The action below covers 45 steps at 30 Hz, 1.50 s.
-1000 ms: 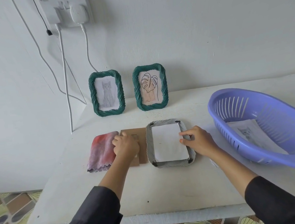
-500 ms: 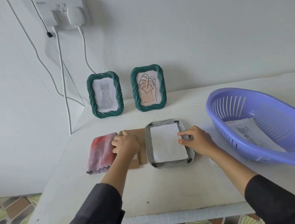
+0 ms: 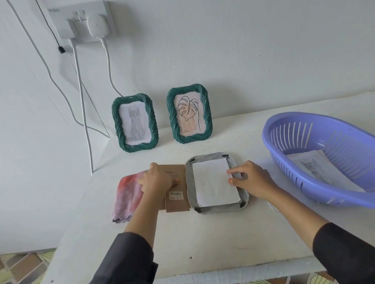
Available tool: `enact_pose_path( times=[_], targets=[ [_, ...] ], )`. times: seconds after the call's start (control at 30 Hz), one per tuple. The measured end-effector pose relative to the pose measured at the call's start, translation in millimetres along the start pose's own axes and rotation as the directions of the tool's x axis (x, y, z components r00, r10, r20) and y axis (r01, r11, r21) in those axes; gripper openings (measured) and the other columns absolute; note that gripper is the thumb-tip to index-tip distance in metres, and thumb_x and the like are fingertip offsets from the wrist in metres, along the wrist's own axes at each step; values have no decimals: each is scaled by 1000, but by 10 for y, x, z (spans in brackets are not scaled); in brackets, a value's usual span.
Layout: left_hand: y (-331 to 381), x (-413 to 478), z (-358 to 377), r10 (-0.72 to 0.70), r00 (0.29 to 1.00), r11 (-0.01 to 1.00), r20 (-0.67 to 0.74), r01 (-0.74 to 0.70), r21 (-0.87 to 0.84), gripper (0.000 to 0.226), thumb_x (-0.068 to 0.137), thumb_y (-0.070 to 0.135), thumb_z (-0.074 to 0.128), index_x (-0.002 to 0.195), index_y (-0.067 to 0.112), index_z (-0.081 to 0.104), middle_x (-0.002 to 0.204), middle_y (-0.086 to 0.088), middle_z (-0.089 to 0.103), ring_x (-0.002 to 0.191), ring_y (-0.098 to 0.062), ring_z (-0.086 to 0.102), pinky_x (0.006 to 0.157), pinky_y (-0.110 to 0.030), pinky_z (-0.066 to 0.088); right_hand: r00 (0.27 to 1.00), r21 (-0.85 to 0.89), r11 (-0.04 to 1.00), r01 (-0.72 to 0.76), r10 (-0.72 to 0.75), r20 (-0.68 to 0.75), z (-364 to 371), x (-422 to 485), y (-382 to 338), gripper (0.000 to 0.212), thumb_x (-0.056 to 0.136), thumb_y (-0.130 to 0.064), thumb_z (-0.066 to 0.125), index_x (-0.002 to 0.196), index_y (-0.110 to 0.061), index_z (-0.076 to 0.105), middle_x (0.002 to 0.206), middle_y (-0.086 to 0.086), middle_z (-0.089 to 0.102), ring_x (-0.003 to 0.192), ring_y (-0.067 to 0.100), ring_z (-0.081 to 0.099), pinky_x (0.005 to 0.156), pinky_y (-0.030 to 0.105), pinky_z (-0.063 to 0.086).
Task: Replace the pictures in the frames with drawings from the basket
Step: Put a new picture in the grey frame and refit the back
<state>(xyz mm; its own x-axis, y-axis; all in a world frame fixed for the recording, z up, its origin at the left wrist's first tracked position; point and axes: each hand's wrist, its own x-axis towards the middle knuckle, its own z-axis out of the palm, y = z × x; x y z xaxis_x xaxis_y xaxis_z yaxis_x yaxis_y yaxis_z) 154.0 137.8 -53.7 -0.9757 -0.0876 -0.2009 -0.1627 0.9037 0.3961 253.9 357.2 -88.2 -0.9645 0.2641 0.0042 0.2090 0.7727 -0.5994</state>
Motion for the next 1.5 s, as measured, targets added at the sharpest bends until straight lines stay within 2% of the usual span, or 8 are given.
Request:
enact_pose_path(
  times=[0.23,0.43,0.53,0.63,0.77,0.9,1.07,1.5],
  targets=[
    [-88,15,-159,116,985,986,-129,-130,-109,37,81,9,62,117,4,55,119,-14,58,112,-30,52,82,-33,42,1000,11,1000,-12,12,2,-8,-17,-13,29,84,-39,61,113,-36,64,103,-2,52,100,18,56,80,30,35],
    [-89,-54,-449,56,937,911,-344,-188,-366,42,83,-2,54,124,7,53,124,-14,57,117,-31,49,91,-33,40,999,77,997,-12,15,-44,-59,-66,-72,31,88,-41,55,118,-36,61,111,2,56,110,21,56,86,33,40],
    [51,-138,-524,45,973,730,-226,-187,-658,47,80,1,64,126,5,54,117,-15,59,110,-29,56,100,-39,45,991,152,987,50,-30,-133,-112,-100,-187,35,89,-37,55,123,-30,58,109,5,57,103,20,55,90,35,43],
    [249,-293,-385,147,988,536,51,-36,-844,43,79,-7,64,121,-2,54,106,-19,59,99,-29,59,99,-46,47,995,400,914,64,-29,-94,-157,-141,-334,35,92,-31,52,126,-21,56,95,1,60,79,7,55,77,23,41],
    [398,-417,-7,219,945,623,241,54,-780,45,81,-5,63,124,-4,51,111,-21,57,96,-31,57,95,-44,50,999,533,846,1,16,-28,-158,-145,-373,35,93,-22,52,126,-10,54,72,0,64,56,6,52,66,21,42],
    [435,-383,252,198,959,756,203,-18,-654,41,79,7,69,117,0,56,111,-17,61,102,-30,60,95,-40,50,994,457,886,-82,105,-26,-137,-150,-286,33,85,-13,61,118,-9,62,104,13,70,88,13,61,77,25,43],
    [494,-342,354,201,973,849,118,-113,-516,45,79,19,71,118,3,55,121,-14,57,112,-28,55,91,-29,46,989,405,906,-123,145,-24,-139,-139,-281,25,85,-12,61,109,-11,69,96,10,70,87,16,62,77,22,43],
    [537,-283,426,231,968,883,101,-165,-439,38,80,22,69,113,6,58,121,-15,54,114,-27,50,88,-29,43,983,345,924,-164,182,-20,-82,-31,-225,23,83,-12,61,103,-16,72,82,2,66,88,18,63,80,27,46]
  ],
)
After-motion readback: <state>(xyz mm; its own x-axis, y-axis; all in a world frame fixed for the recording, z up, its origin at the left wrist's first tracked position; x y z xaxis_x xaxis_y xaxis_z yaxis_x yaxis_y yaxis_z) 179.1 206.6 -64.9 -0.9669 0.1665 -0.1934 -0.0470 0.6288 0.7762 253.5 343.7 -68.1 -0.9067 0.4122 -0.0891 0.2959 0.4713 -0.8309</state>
